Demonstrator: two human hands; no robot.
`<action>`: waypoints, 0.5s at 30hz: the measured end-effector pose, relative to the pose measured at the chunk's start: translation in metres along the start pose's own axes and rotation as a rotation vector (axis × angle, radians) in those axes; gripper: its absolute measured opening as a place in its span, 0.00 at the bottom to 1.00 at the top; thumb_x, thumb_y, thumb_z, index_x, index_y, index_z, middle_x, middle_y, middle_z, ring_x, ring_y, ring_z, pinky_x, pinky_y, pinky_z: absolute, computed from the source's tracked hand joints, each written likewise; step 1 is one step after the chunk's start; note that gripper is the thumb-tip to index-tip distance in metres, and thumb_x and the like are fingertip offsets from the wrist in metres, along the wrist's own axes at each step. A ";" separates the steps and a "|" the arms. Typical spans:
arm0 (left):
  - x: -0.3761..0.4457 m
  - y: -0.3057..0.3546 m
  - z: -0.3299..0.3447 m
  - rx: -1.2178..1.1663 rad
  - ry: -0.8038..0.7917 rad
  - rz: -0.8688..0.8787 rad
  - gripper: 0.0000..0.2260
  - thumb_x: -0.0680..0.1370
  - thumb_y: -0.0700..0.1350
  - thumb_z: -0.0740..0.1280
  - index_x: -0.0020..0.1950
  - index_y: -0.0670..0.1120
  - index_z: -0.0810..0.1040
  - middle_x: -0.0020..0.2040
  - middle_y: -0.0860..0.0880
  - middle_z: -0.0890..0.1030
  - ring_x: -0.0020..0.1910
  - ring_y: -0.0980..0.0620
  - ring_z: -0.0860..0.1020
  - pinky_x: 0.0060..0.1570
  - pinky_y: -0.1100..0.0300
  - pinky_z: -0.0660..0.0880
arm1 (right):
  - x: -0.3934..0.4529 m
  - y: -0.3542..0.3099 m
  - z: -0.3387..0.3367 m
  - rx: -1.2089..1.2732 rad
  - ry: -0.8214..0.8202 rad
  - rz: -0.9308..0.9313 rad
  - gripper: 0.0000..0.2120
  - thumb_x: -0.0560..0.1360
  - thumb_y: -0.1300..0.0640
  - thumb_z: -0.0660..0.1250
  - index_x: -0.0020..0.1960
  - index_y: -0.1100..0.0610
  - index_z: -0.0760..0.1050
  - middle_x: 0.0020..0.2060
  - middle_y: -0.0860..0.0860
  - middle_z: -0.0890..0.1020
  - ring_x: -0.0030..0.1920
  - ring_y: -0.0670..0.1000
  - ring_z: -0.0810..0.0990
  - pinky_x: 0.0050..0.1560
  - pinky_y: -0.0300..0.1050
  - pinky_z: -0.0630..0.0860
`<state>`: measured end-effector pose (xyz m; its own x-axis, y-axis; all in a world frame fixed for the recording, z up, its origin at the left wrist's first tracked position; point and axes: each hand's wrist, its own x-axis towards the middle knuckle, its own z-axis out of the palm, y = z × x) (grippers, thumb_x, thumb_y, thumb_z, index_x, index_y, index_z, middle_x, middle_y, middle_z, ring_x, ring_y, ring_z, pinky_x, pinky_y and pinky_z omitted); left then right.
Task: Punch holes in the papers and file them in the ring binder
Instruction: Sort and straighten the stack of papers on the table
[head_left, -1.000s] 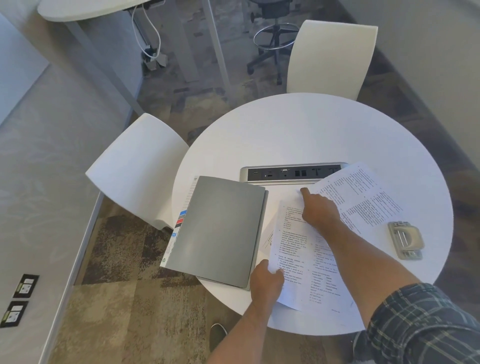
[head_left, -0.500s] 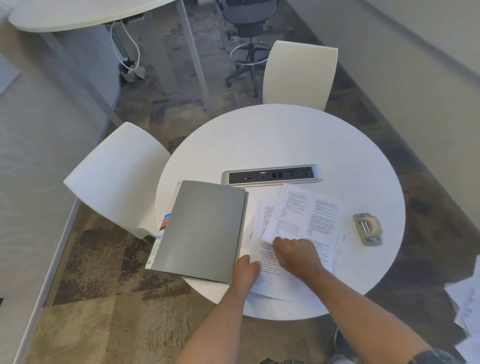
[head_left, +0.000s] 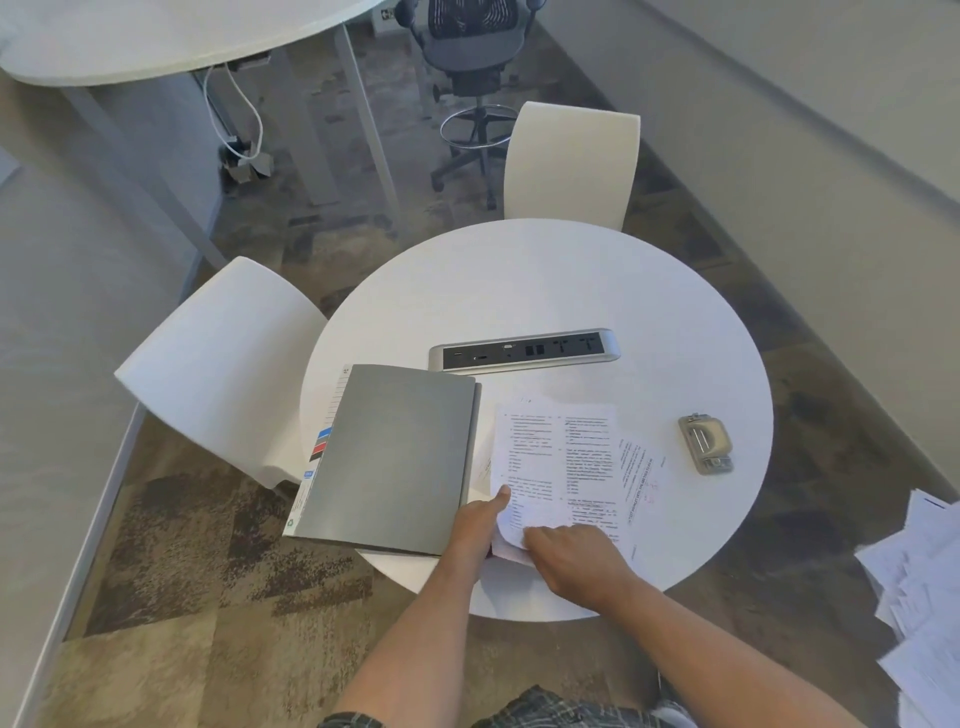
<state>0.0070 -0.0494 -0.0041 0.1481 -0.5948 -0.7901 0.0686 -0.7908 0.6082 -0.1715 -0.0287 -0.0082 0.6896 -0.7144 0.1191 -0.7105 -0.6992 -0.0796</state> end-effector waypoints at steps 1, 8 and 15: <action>0.000 0.000 0.000 0.008 0.001 0.005 0.13 0.79 0.54 0.72 0.52 0.44 0.83 0.49 0.46 0.88 0.49 0.44 0.86 0.56 0.47 0.83 | 0.000 0.001 -0.001 0.008 0.010 -0.029 0.11 0.69 0.58 0.72 0.36 0.53 0.69 0.24 0.47 0.72 0.18 0.50 0.67 0.23 0.41 0.51; -0.001 -0.003 -0.005 0.124 0.026 0.134 0.06 0.78 0.35 0.68 0.50 0.41 0.84 0.54 0.40 0.86 0.53 0.39 0.85 0.55 0.46 0.82 | -0.008 0.026 -0.015 0.322 -0.178 -0.009 0.24 0.82 0.34 0.52 0.62 0.49 0.76 0.53 0.47 0.86 0.46 0.51 0.84 0.44 0.48 0.80; -0.019 0.005 -0.018 0.182 0.175 0.209 0.10 0.76 0.35 0.63 0.47 0.44 0.82 0.46 0.47 0.86 0.42 0.49 0.84 0.34 0.60 0.79 | -0.018 0.065 -0.019 0.325 -0.210 0.674 0.19 0.82 0.53 0.59 0.73 0.49 0.67 0.64 0.48 0.81 0.57 0.52 0.83 0.55 0.49 0.80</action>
<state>0.0222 -0.0394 0.0157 0.3086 -0.7253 -0.6153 -0.1561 -0.6768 0.7195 -0.2329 -0.0606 0.0037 0.1582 -0.9565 -0.2452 -0.9315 -0.0622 -0.3583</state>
